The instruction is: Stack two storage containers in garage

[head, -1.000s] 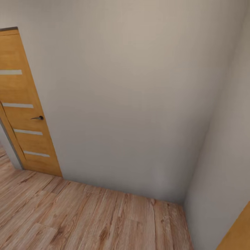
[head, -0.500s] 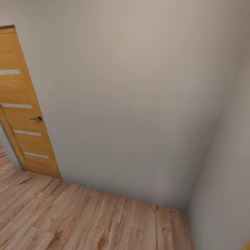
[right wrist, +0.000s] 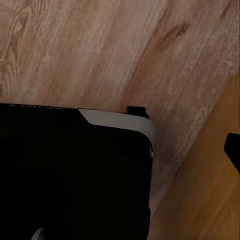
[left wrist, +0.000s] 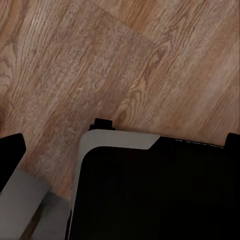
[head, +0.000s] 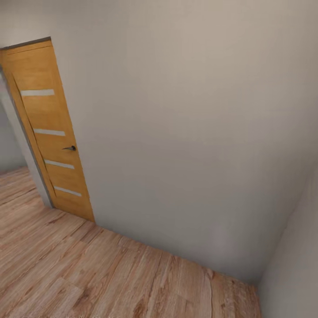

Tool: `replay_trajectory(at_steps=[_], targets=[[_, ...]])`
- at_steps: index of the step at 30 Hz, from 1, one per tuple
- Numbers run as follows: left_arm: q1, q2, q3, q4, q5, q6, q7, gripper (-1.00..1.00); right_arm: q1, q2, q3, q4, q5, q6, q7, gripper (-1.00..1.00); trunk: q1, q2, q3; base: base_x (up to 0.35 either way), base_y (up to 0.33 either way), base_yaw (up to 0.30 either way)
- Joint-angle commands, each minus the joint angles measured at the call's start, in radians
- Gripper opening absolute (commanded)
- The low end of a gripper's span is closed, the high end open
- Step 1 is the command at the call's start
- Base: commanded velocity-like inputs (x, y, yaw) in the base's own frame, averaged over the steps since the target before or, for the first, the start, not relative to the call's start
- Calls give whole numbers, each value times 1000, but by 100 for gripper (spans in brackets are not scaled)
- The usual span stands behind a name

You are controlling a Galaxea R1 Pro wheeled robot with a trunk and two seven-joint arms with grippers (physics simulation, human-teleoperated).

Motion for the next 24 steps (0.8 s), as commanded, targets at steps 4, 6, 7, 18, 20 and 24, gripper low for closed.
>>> replay_trajectory(at_steps=[4,6,7,18,20,24], targets=[[-1,0,0,2,9,-3,-5,100,-1,0,7,3,-10,-5,8,100,0,-2,-2,1,0,270],[-1,0,0,2,9,-3,-5,100,-1,0,7,3,-10,-5,8,100,0,-2,-2,0,0,270],[-1,0,0,2,9,-3,-5,100,-1,0,7,3,-10,-5,8,100,0,-2,-2,0,0,270],[-1,-1,0,2,9,-3,-5,100,-1,0,7,3,-10,-5,8,100,0,-2,-2,1,0,270],[-1,0,0,2,8,-3,-5,100,-1,0,7,3,-10,-5,8,100,0,-2,-2,55,0,270],[-1,0,-2,2,8,-3,-6,100,-1,0,7,3,-10,-5,8,100,0,-2,-2,247,0,270]])
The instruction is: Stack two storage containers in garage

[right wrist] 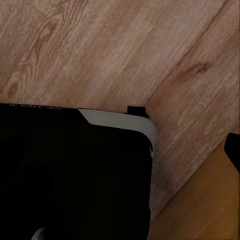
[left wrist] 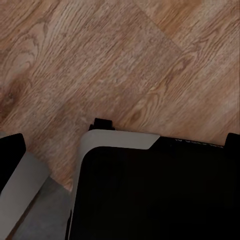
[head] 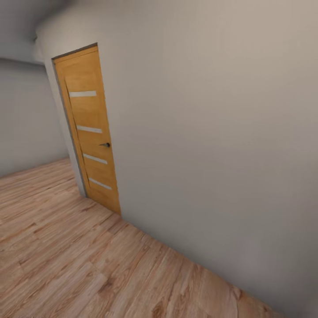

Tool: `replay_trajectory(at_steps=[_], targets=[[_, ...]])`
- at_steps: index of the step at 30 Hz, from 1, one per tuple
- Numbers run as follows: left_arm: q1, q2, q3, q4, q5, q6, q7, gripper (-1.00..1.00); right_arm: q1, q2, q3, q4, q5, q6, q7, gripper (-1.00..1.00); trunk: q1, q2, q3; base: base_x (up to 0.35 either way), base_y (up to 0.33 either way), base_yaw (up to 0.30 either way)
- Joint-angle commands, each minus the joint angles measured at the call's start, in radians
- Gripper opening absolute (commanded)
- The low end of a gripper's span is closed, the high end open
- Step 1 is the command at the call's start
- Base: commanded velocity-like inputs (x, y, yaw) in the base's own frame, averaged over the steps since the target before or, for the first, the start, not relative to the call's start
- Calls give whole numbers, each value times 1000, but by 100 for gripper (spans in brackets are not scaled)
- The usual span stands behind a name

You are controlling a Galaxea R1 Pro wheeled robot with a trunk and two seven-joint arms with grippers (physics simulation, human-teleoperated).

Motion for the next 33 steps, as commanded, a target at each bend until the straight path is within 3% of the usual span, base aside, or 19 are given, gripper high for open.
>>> replay_trajectory(at_steps=[1,11,27,33], targets=[[-1,0,0,2,9,-3,-5,100,-1,0,7,3,-11,-5,7,100,1,-2,-2,304,0,270],[-1,1,1,2,10,-3,-5,100,-1,0,7,3,-11,-5,8,100,1,-2,-2,164,0,126],[-1,3,0,2,10,-3,-6,100,-1,2,7,3,-11,-3,8,100,1,-2,-2,314,0,2],[-1,3,0,2,10,-3,-6,100,-1,1,7,3,-11,-4,7,100,1,-2,-2,321,0,222]])
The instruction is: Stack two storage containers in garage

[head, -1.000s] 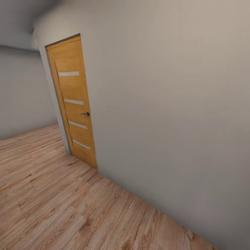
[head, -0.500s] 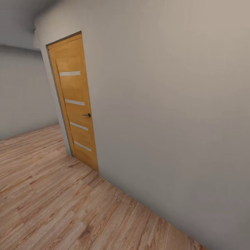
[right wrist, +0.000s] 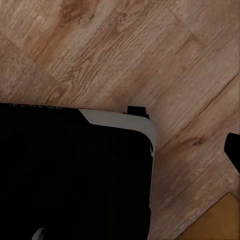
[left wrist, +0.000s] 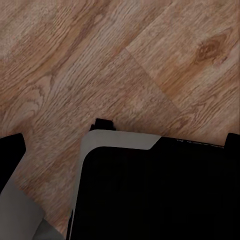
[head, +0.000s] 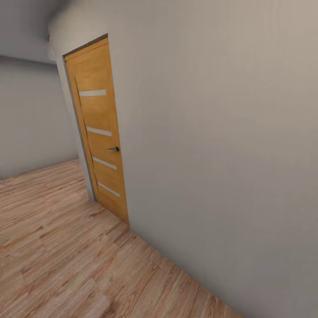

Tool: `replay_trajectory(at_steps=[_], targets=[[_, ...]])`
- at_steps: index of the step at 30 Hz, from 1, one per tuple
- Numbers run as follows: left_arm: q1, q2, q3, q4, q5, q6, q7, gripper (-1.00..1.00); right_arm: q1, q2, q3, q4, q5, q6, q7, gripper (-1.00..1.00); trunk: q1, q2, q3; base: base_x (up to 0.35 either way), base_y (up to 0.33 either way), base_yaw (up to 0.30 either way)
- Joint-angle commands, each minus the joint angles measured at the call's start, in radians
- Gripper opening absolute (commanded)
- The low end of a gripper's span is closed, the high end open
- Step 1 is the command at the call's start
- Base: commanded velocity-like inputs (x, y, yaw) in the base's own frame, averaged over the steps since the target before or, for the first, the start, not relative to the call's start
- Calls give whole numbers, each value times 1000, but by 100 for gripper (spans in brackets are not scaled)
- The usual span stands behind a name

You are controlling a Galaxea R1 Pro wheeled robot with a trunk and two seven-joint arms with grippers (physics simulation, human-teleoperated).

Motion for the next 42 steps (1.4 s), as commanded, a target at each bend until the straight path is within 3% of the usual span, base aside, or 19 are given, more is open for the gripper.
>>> replay_trajectory(at_steps=[1,42], targets=[[-1,0,0,2,9,-3,-5,100,-1,0,7,3,-11,-5,7,100,1,-2,-2,321,0,263],[-1,0,-1,2,9,-2,-5,100,-1,1,7,3,-11,-5,7,100,1,-2,-2,321,0,269]])
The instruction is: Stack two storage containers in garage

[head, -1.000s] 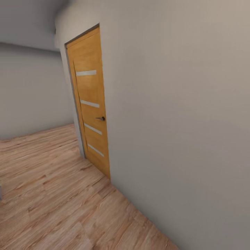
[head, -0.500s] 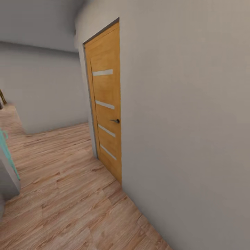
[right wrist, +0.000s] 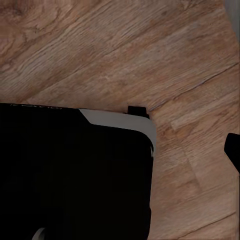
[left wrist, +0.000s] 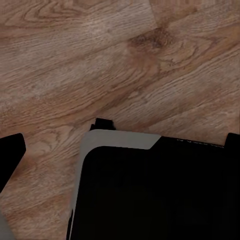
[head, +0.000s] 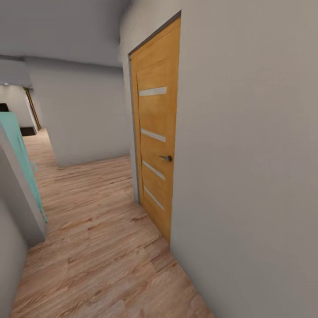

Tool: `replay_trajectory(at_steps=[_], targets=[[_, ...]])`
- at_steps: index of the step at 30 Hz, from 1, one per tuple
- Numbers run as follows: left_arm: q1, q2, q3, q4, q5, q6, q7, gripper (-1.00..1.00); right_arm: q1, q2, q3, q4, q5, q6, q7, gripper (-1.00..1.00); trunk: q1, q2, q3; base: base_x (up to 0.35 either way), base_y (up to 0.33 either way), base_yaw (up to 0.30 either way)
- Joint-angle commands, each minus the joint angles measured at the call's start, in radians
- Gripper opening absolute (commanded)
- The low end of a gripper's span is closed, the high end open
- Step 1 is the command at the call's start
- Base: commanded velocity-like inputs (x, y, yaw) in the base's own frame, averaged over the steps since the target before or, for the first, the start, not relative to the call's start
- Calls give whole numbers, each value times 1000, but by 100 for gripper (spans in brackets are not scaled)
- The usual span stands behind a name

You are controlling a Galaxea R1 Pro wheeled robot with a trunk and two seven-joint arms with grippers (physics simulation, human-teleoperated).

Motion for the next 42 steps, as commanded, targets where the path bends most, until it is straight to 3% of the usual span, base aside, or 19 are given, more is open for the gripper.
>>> replay_trajectory(at_steps=[1,42], targets=[[-1,0,0,2,9,-3,-5,100,-1,0,7,3,-11,-5,8,100,1,-2,-2,322,0,270],[-1,8,0,2,9,-3,-5,100,-1,0,7,3,-11,-5,7,100,1,-2,-2,322,0,270]])
